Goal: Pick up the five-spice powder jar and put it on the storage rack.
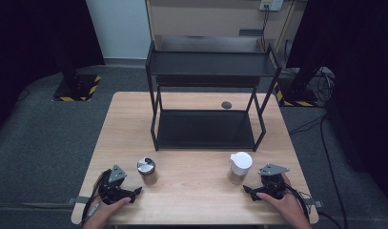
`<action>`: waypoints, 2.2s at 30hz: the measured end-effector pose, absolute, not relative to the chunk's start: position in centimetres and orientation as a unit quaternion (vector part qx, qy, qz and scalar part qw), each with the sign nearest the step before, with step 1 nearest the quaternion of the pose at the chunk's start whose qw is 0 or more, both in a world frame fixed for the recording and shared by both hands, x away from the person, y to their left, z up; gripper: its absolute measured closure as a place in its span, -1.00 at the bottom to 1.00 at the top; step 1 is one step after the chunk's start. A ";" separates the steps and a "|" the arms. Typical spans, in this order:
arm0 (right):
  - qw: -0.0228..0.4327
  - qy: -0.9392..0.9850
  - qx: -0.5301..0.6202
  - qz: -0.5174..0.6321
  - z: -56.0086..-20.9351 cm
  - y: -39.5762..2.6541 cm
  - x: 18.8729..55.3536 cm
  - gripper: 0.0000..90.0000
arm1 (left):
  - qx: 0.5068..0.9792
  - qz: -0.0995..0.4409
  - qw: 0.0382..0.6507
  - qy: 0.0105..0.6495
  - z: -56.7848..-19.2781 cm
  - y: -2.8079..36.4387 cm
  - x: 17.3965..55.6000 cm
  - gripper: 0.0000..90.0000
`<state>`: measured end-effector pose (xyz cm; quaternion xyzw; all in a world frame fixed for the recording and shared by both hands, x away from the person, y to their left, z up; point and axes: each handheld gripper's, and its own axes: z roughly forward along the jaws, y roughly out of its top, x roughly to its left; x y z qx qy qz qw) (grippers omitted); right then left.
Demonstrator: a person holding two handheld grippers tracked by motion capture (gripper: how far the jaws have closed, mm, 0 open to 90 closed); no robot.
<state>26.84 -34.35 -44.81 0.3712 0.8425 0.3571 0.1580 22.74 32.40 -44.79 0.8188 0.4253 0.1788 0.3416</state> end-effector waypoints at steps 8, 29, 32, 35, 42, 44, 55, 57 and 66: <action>0.158 0.842 0.371 0.357 -44.8 -34.4 26.8 -0.97 | 0.819 0.179 0.342 0.425 -44.8 32.4 22.7 -1.00; 0.159 0.842 0.372 0.357 -44.8 -34.4 26.7 -0.97 | 0.820 0.185 0.370 0.396 -44.6 32.2 22.3 -0.97; 0.158 0.842 0.372 0.357 -44.8 -34.4 26.7 -0.97 | 0.820 0.185 0.373 0.392 -44.6 32.2 22.3 -0.97; 0.159 0.842 0.372 0.357 -44.8 -34.4 26.7 -0.97 | 0.817 0.185 0.383 0.390 -44.6 32.3 22.3 -0.96; 0.159 0.842 0.372 0.358 -44.8 -34.4 26.7 -0.97 | 0.807 0.182 0.406 0.388 -44.8 32.6 22.2 -0.95; 0.159 0.842 0.372 0.358 -44.8 -34.4 26.7 -0.97 | 0.806 0.183 0.409 0.385 -44.8 32.5 22.2 -0.95; 0.159 0.842 0.372 0.358 -44.8 -34.4 26.7 -0.97 | 0.808 0.180 0.418 0.374 -45.2 31.5 22.8 -0.95; 0.159 0.842 0.372 0.358 -44.8 -34.4 26.7 -0.97 | 0.809 0.182 0.418 0.372 -45.2 31.3 22.9 -0.95; 0.158 0.842 0.372 0.358 -44.8 -34.4 26.7 -0.97 | 0.803 0.194 0.425 0.370 -45.3 30.4 22.8 -0.96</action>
